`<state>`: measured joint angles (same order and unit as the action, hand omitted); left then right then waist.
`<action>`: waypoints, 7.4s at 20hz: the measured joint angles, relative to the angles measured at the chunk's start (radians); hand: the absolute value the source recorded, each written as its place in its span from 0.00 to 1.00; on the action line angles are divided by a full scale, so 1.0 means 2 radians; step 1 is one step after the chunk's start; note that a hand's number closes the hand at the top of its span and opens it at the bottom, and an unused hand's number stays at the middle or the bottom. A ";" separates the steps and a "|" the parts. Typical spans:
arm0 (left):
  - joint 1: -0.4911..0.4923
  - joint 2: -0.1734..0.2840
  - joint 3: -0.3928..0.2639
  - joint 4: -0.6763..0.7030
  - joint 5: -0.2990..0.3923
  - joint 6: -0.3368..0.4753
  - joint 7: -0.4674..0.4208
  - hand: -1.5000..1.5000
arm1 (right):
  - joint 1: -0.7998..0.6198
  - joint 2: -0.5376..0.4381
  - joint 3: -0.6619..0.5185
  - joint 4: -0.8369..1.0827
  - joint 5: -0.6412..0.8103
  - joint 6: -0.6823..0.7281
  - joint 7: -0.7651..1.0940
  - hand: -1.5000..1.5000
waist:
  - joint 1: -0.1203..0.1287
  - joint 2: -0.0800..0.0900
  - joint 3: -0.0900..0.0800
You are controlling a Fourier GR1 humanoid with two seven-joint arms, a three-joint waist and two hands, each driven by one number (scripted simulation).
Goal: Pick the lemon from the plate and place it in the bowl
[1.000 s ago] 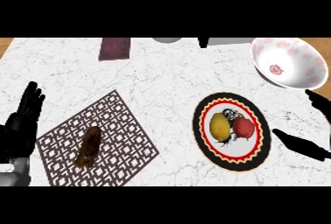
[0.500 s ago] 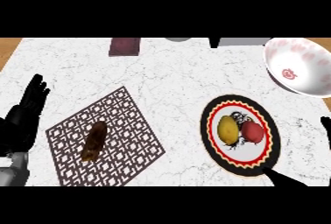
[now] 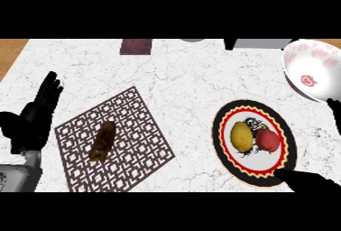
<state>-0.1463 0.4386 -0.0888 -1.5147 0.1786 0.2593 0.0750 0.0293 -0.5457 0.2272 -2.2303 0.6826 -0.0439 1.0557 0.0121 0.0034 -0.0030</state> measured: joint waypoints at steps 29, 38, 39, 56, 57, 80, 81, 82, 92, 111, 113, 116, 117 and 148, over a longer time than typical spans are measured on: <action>0.013 -0.014 0.023 -0.018 -0.019 -0.021 0.014 0.50 | -0.177 0.037 0.059 0.292 -0.121 0.155 0.001 0.00 | -0.002 -0.002 0.001; 0.010 -0.027 0.039 -0.016 -0.031 -0.034 0.018 0.50 | -0.158 0.096 0.068 0.337 -0.068 0.149 -0.013 0.00 | -0.004 -0.002 0.001; 0.012 -0.031 0.039 -0.018 -0.034 -0.035 0.019 0.50 | -0.154 0.097 0.062 0.334 -0.069 0.151 -0.014 0.00 | -0.005 -0.002 0.002; -0.006 -0.055 0.074 -0.001 -0.062 -0.067 0.021 0.50 | -0.165 0.174 0.019 0.439 0.006 0.147 -0.051 1.00 | -0.005 -0.002 0.001; -0.004 -0.057 0.074 -0.004 -0.064 -0.067 0.020 0.50 | -0.175 0.173 0.009 0.459 0.002 0.147 -0.064 1.00 | -0.004 -0.002 0.001; -0.029 -0.079 0.077 -0.004 -0.086 -0.087 0.025 0.50 | -0.428 0.145 -0.099 0.782 0.074 0.036 -0.193 1.00 | 0.023 0.008 0.002; -0.030 -0.080 0.078 0.000 -0.086 -0.088 0.024 0.50 | -0.446 0.140 -0.102 0.799 0.079 0.030 -0.197 1.00 | 0.023 0.009 0.002; -0.031 -0.082 0.077 -0.003 -0.088 -0.085 0.028 0.50 | -0.461 0.141 -0.101 0.813 0.087 0.019 -0.194 1.00 | 0.022 0.008 0.002; -0.019 -0.077 0.088 0.002 -0.089 -0.086 0.025 0.50 | -0.566 0.119 -0.069 0.808 0.188 -0.089 -0.100 1.00 | 0.007 0.000 0.001; -0.015 -0.081 0.101 -0.004 -0.089 -0.097 0.024 0.50 | -0.541 0.003 -0.185 0.821 0.136 -0.175 -0.213 1.00 | 0.002 0.001 0.002; -0.018 -0.078 0.106 0.002 -0.087 -0.102 0.019 0.50 | -0.534 -0.008 -0.201 0.843 0.124 -0.188 -0.245 1.00 | 0.003 0.002 0.002; -0.016 -0.074 0.108 -0.013 -0.084 -0.106 0.033 0.50 | -0.521 -0.023 -0.222 0.878 0.111 -0.215 -0.291 1.00 | 0.007 0.003 0.002; -0.018 -0.077 0.106 -0.012 -0.084 -0.105 0.032 0.50 | -0.523 -0.031 -0.229 0.892 0.107 -0.219 -0.306 1.00 | 0.009 0.005 0.002; -0.014 -0.089 0.108 -0.004 -0.096 -0.099 0.024 0.50 | -0.413 -0.114 -0.530 0.962 -0.196 -0.133 -0.629 0.00 | -0.002 0.002 0.004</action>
<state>-0.1748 0.2615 0.1267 -1.5230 -0.0133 0.0614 0.1227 -0.7964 -0.7732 -0.8327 -0.3068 0.2902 -0.3106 -0.2019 0.0084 0.0078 0.0041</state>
